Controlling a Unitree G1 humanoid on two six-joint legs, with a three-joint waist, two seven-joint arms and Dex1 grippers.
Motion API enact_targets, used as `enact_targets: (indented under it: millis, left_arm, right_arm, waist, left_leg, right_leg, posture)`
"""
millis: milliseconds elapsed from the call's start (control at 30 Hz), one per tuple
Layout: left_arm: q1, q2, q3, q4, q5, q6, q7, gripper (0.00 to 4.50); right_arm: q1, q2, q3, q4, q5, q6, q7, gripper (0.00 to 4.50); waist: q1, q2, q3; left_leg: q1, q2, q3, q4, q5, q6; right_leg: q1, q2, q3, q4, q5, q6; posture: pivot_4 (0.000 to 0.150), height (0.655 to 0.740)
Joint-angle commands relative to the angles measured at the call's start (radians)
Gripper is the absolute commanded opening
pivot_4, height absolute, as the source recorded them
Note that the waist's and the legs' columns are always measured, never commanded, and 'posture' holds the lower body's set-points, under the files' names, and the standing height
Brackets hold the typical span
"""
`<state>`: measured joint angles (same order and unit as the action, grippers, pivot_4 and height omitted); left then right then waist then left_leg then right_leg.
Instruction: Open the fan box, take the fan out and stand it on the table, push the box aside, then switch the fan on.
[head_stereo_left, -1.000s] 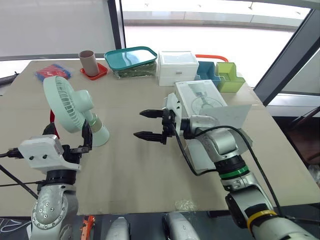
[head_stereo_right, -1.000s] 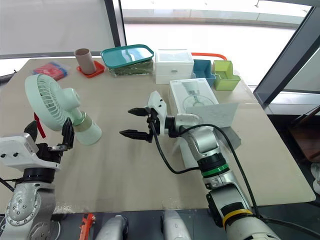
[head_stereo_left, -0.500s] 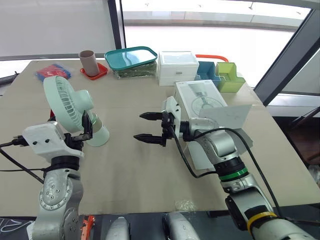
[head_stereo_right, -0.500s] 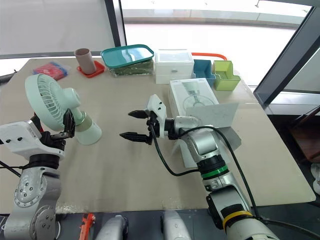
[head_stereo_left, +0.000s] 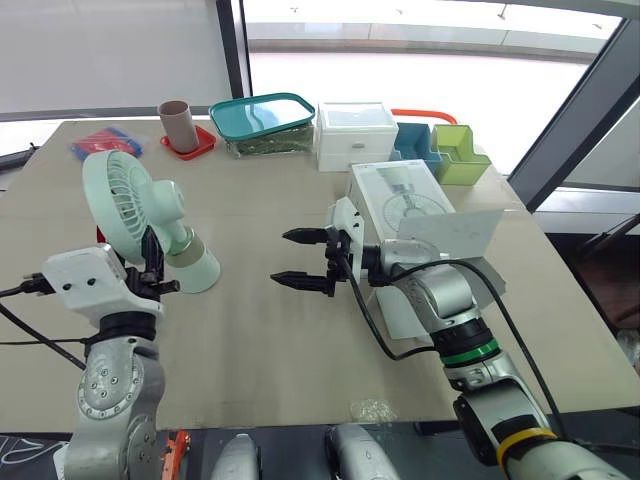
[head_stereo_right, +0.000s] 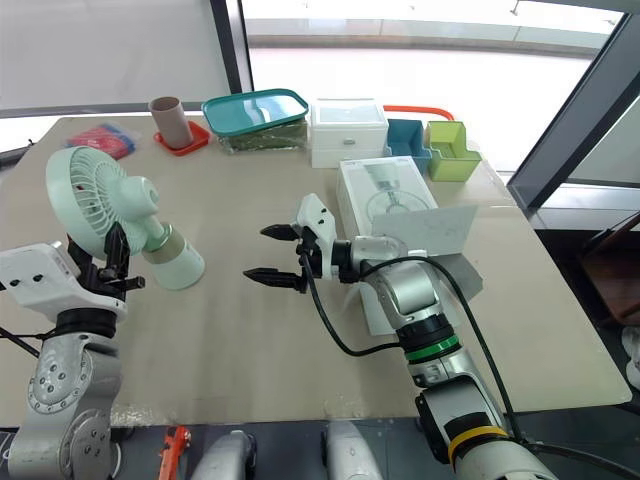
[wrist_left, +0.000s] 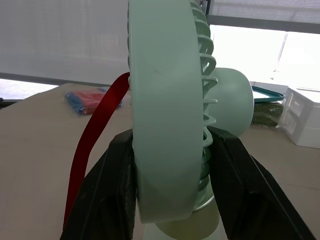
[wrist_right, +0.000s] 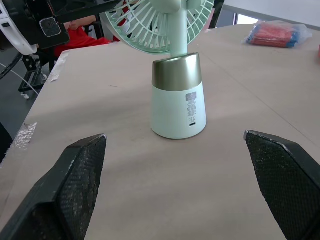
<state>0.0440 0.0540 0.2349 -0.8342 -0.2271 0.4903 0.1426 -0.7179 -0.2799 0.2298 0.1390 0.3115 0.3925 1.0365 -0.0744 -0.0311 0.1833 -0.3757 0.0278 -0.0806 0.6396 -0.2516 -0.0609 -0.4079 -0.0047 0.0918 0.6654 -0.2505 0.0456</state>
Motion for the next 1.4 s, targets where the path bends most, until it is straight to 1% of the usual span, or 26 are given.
enact_targets:
  millis: [33, 100, 267, 400, 533, 700, 833, 1167, 1400]
  left_arm:
    - [-0.01, 0.007, 0.019, -0.015, -0.015, -0.013, -0.013, 1.57]
    - [-0.003, 0.011, 0.024, -0.014, -0.024, -0.027, -0.028, 1.57]
    - [0.014, 0.047, 0.04, -0.02, -0.086, -0.081, -0.128, 1.57]
    - [-0.026, 0.095, 0.039, -0.02, -0.126, -0.088, -0.189, 1.57]
    - [-0.05, 0.11, 0.022, -0.005, -0.167, -0.1, -0.236, 1.57]
    - [-0.082, 0.107, 0.004, 0.016, -0.175, -0.091, -0.236, 1.57]
    - [-0.09, 0.11, -0.06, 0.018, -0.173, -0.097, -0.265, 1.57]
    - [-0.119, 0.117, -0.058, 0.037, -0.175, -0.093, -0.256, 1.57]
    - [-0.106, 0.121, -0.066, 0.034, -0.162, -0.097, -0.257, 1.57]
  right_arm:
    - [-0.006, -0.001, -0.011, -0.043, 0.008, -0.008, -0.004, 4.5]
    - [-0.009, 0.002, -0.013, -0.039, 0.008, -0.009, -0.006, 4.5]
    - [-0.037, 0.025, -0.026, -0.012, 0.007, -0.008, -0.043, 4.5]
    - [-0.066, 0.048, -0.029, -0.012, 0.018, 0.01, -0.064, 4.5]
    - [-0.098, 0.079, -0.012, -0.026, 0.008, 0.041, -0.099, 4.5]
    - [-0.125, 0.109, 0.006, -0.049, 0.001, 0.071, -0.13, 4.5]
    - [-0.149, 0.148, 0.012, -0.033, 0.002, 0.099, -0.152, 4.5]
    - [-0.187, 0.194, 0.027, 0.04, -0.057, 0.099, -0.212, 4.5]
    - [-0.219, 0.212, -0.007, 0.085, -0.048, 0.134, -0.247, 4.5]
  waist:
    - [0.0, 0.0, 0.0]
    - [0.0, 0.0, 0.0]
    - [0.0, 0.0, 0.0]
    - [0.0, 0.0, 0.0]
    - [0.0, 0.0, 0.0]
    - [0.0, 0.0, 0.0]
    - [0.0, 0.0, 0.0]
    - [0.0, 0.0, 0.0]
    - [0.0, 0.0, 0.0]
  left_leg:
    - [0.0, 0.0, 0.0, 0.0, 0.0, 0.0]
    - [0.0, 0.0, 0.0, 0.0, 0.0, 0.0]
    - [0.0, 0.0, 0.0, 0.0, 0.0, 0.0]
    - [-0.001, 0.0, 0.0, 0.0, 0.0, 0.0]
    - [-0.001, 0.0, -0.001, 0.0, 0.0, -0.001]
    - [-0.001, 0.0, -0.001, 0.0, 0.0, -0.001]
    - [-0.001, 0.0, -0.001, 0.0, 0.0, -0.001]
    - [-0.002, 0.0, -0.002, -0.001, 0.0, -0.001]
    - [-0.002, 0.0, -0.002, -0.001, 0.0, -0.001]
  right_leg:
    - [0.0, 0.0, 0.0, 0.0, 0.0, 0.0]
    - [0.0, 0.0, 0.0, 0.0, 0.0, 0.0]
    - [0.0, 0.0, 0.0, 0.0, 0.0, 0.0]
    - [0.0, 0.0, 0.0, 0.0, 0.0, 0.0]
    - [0.0, 0.0, -0.001, 0.0, 0.0, 0.0]
    - [-0.001, 0.0, -0.001, 0.0, 0.0, 0.0]
    - [-0.001, 0.0, -0.001, 0.0, 0.0, 0.0]
    - [-0.002, 0.0, -0.002, 0.0, 0.0, 0.0]
    - [-0.002, 0.0, -0.002, 0.0, 0.0, 0.0]
  posture:
    - [0.15, 0.74]
    - [0.15, 0.74]
    - [0.15, 0.74]
    - [0.15, 0.74]
    - [0.15, 0.74]
    - [0.15, 0.74]
    - [0.15, 0.74]
    - [0.15, 0.74]
    - [0.15, 0.74]
